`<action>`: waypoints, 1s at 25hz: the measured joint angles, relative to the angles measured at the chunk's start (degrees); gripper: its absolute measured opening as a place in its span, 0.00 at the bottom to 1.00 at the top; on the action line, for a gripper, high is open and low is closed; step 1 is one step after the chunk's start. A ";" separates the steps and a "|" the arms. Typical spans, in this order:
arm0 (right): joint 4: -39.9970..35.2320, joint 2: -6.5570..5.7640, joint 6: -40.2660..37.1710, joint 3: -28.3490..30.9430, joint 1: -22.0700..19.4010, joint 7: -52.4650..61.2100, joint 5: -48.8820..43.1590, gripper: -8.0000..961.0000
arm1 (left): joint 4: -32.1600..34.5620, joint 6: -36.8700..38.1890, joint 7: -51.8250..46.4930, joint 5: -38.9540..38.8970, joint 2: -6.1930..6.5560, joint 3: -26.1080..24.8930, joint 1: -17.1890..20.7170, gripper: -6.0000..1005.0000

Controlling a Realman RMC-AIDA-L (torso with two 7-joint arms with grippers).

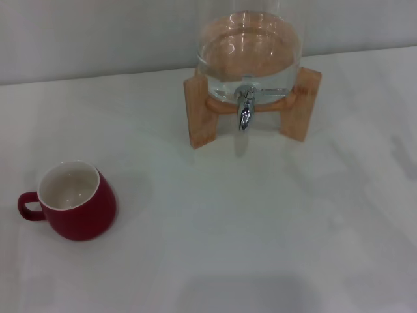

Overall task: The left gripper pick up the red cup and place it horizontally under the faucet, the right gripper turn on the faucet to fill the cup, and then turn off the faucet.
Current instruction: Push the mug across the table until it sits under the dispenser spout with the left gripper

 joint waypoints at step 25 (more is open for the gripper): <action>-3.41 0.04 5.75 -5.97 0.95 2.77 -0.29 0.88 | -0.04 2.25 0.47 3.65 0.08 3.12 0.36 0.88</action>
